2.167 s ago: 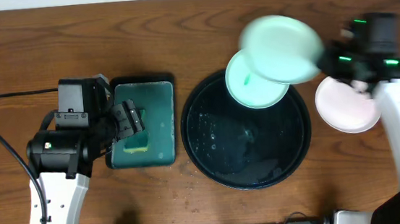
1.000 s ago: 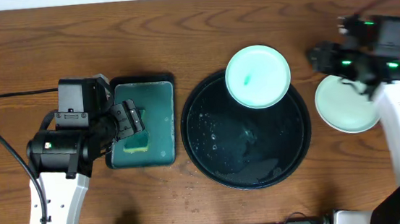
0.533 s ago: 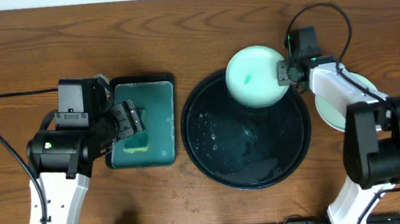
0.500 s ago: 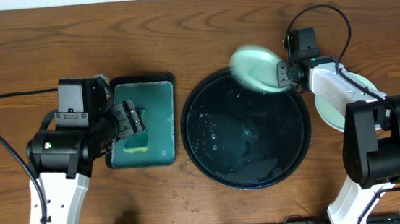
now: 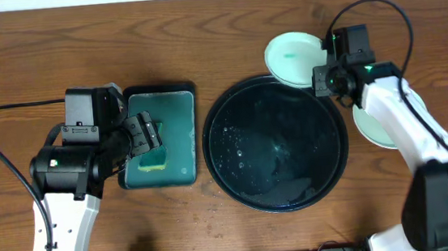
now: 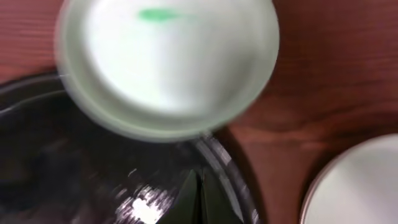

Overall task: Clean dirty plates on tray and stack at the side
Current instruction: 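Move right gripper back and drag the second pale green plate to tray center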

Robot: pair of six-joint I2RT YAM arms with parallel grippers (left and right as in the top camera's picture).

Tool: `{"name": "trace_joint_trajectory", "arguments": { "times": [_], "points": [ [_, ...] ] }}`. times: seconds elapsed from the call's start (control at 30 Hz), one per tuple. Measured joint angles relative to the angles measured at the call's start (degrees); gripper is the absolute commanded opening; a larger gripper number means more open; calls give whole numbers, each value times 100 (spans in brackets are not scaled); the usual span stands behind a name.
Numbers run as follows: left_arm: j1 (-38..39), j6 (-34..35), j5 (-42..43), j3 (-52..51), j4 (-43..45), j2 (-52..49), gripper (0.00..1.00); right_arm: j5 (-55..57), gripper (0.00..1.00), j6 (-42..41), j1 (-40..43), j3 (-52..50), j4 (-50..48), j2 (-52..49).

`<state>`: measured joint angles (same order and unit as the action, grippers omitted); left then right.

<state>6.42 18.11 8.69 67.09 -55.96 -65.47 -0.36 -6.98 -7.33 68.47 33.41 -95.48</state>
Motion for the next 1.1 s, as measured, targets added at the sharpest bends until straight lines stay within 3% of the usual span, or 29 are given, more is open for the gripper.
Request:
{"name": "trace_joint_trajectory", "arguments": {
  "times": [0.07,0.13,0.23,0.3,0.37,0.6,0.77,0.87,1.1],
  "points": [
    [0,2,0,0,0,0,82,-26,1,-2,-122,2,136,144],
    [0,2,0,0,0,0,81,-46,34,-66,-216,2,164,142],
    [0,2,0,0,0,0,81,-31,43,-411,-247,2,138,61],
    [0,2,0,0,0,0,81,-15,59,-922,-201,2,55,-2],
    [0,2,0,0,0,0,81,-7,64,-1515,-114,2,-175,-138],
    [0,2,0,0,0,0,81,-144,59,-3322,59,2,-885,-957],
    [0,0,0,0,0,0,82,-435,17,-3921,7,0,-1005,-1421],
    [0,2,0,0,0,0,81,-662,1,-3974,-4,2,-688,-1423],
    [0,2,0,0,-2,0,81,-866,1,-3320,-31,-2,584,-1036]
  ]
}}
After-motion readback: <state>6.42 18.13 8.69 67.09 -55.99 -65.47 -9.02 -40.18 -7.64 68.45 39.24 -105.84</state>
